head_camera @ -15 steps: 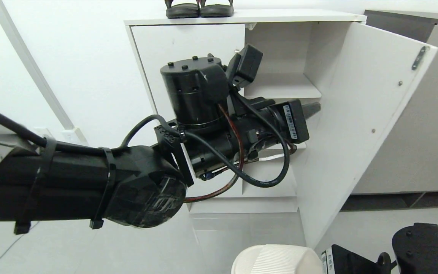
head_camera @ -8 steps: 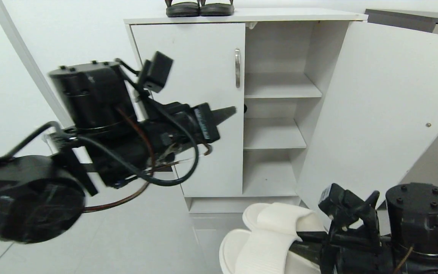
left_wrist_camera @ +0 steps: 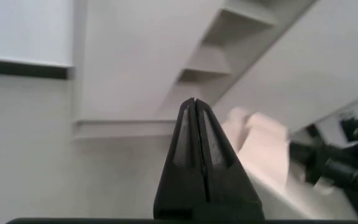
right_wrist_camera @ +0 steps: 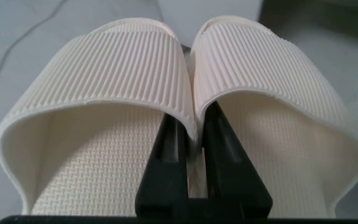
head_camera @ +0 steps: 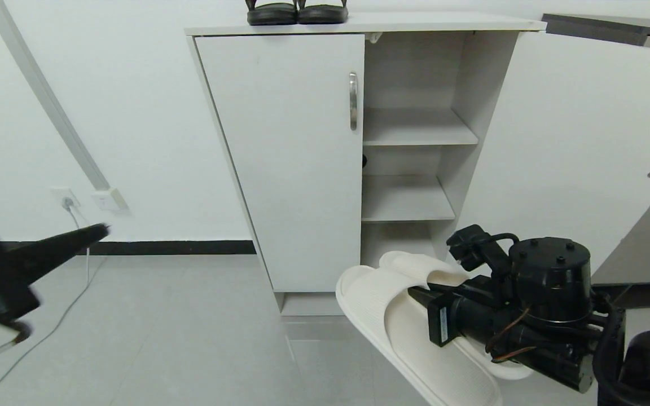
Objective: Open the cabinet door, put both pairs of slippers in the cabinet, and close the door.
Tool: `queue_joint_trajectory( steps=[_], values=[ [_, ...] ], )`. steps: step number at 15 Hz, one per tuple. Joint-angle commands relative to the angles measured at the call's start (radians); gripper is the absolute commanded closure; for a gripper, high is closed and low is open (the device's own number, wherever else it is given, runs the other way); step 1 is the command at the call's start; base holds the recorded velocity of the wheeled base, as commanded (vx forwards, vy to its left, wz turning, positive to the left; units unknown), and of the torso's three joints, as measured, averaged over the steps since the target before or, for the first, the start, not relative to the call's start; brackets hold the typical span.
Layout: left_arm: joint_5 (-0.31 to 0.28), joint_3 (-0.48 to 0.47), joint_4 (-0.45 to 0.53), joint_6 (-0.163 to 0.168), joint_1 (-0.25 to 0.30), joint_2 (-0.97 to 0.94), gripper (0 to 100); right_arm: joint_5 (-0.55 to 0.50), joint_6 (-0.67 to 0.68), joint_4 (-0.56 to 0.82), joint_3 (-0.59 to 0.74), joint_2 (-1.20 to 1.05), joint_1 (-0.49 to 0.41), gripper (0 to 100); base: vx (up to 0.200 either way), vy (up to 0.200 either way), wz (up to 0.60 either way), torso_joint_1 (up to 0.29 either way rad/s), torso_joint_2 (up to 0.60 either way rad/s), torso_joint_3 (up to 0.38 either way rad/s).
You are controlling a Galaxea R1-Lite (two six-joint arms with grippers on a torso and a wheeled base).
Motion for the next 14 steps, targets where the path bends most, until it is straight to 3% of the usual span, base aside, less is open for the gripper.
queue_joint_trajectory(
  steps=[1,3,8,10,12,13,14],
  values=[
    [0.077,0.058,0.288,0.037,0.209,-0.406,100,-0.005,0.000,-0.001,-0.010,0.044,-0.002,100,0.000,0.000,0.00,0.000,0.00,0.000],
    [0.127,0.128,0.331,0.063,0.254,-0.527,100,-0.006,-0.002,-0.001,-0.009,0.050,-0.002,100,0.000,0.000,0.00,0.000,0.00,0.000],
    [0.139,0.354,0.325,0.110,0.258,-0.724,100,-0.006,0.000,-0.001,-0.006,0.050,0.002,100,0.000,0.000,0.00,0.000,0.00,0.000],
    [0.220,0.398,0.316,0.118,0.260,-0.727,100,-0.006,0.000,-0.001,-0.006,0.051,0.004,100,0.000,0.000,0.00,0.000,0.00,0.000],
    [0.226,0.460,0.298,0.165,0.260,-0.768,100,-0.006,0.000,-0.001,-0.006,0.051,0.005,100,0.000,0.000,0.00,0.000,0.00,0.000],
    [0.223,0.526,0.295,0.216,0.260,-0.846,100,-0.006,0.000,-0.001,-0.004,0.053,0.005,100,0.000,0.000,0.00,0.000,0.00,0.000],
    [0.208,0.549,0.284,0.230,0.261,-0.869,100,-0.006,0.000,-0.001,-0.004,0.057,0.005,100,0.000,0.000,0.00,0.000,0.00,0.000]
  ],
)
